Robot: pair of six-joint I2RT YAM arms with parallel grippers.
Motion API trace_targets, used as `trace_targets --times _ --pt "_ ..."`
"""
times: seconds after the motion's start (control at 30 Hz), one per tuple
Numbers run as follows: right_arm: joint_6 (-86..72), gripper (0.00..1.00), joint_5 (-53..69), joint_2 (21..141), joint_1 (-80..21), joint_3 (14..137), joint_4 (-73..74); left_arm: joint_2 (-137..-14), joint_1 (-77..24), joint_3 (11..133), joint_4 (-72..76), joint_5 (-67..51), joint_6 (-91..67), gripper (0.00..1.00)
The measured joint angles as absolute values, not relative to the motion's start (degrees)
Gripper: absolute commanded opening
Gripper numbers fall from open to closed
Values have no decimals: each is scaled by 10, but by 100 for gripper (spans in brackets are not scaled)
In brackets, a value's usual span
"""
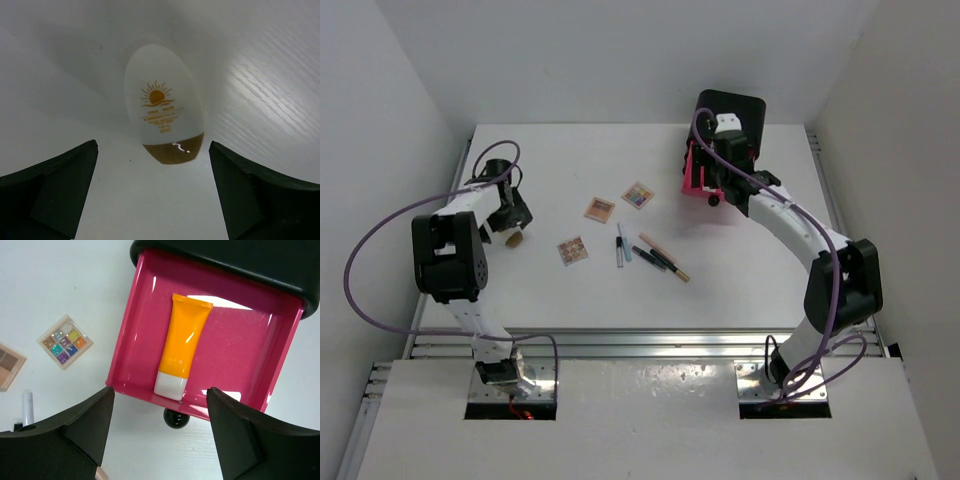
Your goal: Organize the makeup
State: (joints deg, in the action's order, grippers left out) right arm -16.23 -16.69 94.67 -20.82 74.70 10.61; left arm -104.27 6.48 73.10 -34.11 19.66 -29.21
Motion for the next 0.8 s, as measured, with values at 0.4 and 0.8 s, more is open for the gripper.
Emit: trace_targets --times 0.4,0.8 --pt "-160 75 -176 917 -208 715 108 -1106 107 736 -315 194 -286 75" --pt "-149 77 -191 891 -208 698 113 -1083 105 703 -268 134 -213 18"
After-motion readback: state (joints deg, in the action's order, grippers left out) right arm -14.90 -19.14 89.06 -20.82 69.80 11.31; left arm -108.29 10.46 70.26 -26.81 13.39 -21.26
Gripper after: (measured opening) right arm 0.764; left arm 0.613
